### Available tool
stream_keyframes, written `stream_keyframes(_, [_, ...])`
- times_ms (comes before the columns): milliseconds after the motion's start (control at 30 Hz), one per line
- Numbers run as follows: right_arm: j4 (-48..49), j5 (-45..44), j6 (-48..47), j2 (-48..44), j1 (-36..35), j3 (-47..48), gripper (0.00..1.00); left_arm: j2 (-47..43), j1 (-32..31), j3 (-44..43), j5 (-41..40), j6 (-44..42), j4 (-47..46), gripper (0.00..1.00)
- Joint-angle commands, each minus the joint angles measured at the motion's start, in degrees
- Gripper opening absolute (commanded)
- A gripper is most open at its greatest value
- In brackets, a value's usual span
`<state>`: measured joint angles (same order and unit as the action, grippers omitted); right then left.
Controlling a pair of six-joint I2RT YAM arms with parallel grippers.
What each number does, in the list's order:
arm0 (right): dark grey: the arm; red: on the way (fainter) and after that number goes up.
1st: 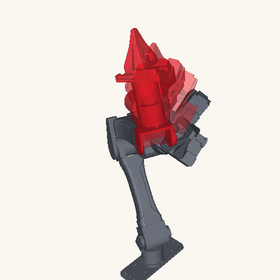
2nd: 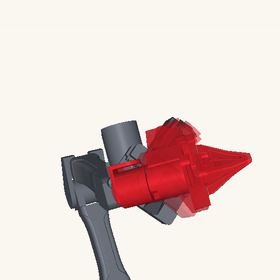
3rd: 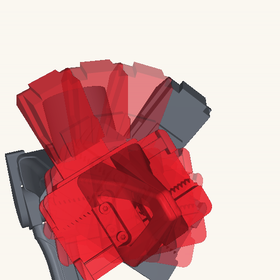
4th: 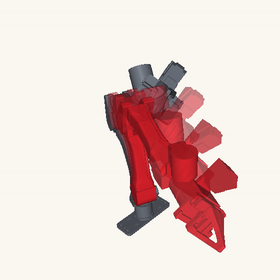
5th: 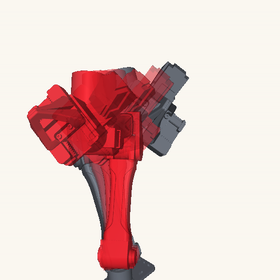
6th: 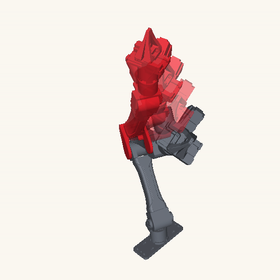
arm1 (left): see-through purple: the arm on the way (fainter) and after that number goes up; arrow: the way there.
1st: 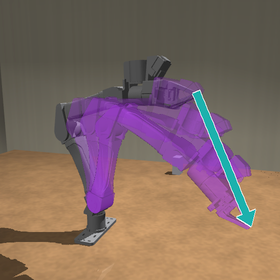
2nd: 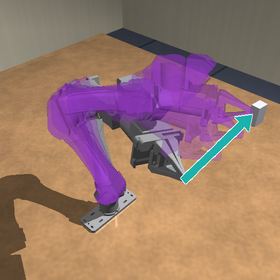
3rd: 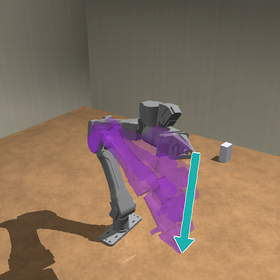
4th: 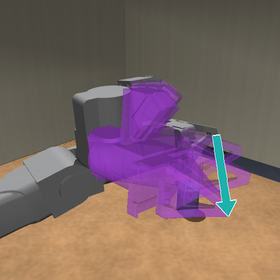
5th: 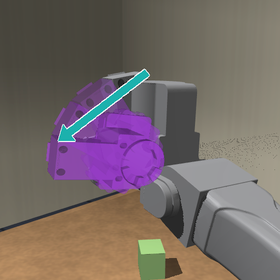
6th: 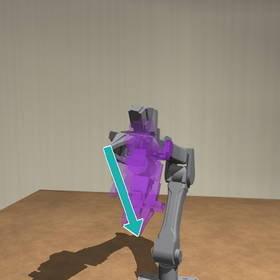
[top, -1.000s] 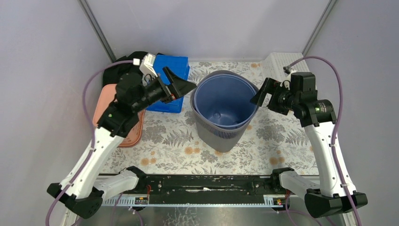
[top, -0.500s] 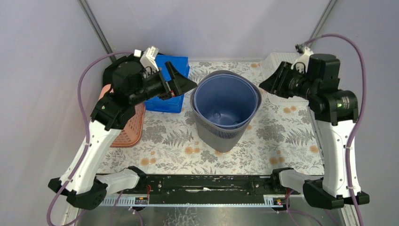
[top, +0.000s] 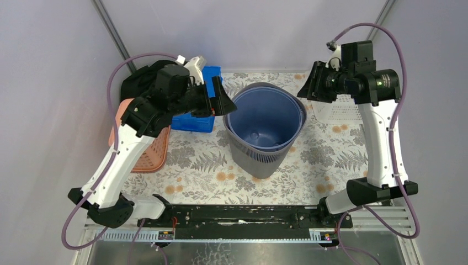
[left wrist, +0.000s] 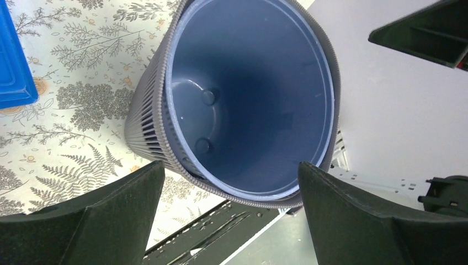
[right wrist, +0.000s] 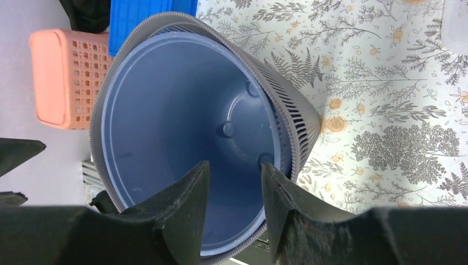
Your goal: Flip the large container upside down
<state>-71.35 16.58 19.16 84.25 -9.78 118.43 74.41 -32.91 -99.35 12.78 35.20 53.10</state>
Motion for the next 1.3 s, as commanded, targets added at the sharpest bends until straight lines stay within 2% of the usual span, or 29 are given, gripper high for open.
stream_keyframes(0, [-2.48,-3.32,-2.28,2.16,-4.09,4.71,0.47,2.60,-4.14,-6.47,-7.40,-3.02,5.00,0.96])
stream_keyframes(200, [-6.54,-12.03,-2.90,5.46,-9.08,8.55,0.47,10.00,-13.31,-18.81,-20.82,-3.58,14.13,0.96])
stream_keyframes(400, [-8.07,-18.80,-2.90,4.53,-11.03,6.02,0.47,16.21,-19.62,-23.84,-31.43,-1.11,21.46,0.97])
stream_keyframes(967, [-4.33,-21.69,-2.99,2.21,-12.87,-3.84,0.44,17.96,-20.99,-18.86,-36.14,3.55,20.77,0.95])
stream_keyframes(1267, [-3.23,-22.46,-3.00,1.38,-12.92,-5.85,0.43,19.81,-21.00,-18.30,-37.04,3.47,20.55,0.83])
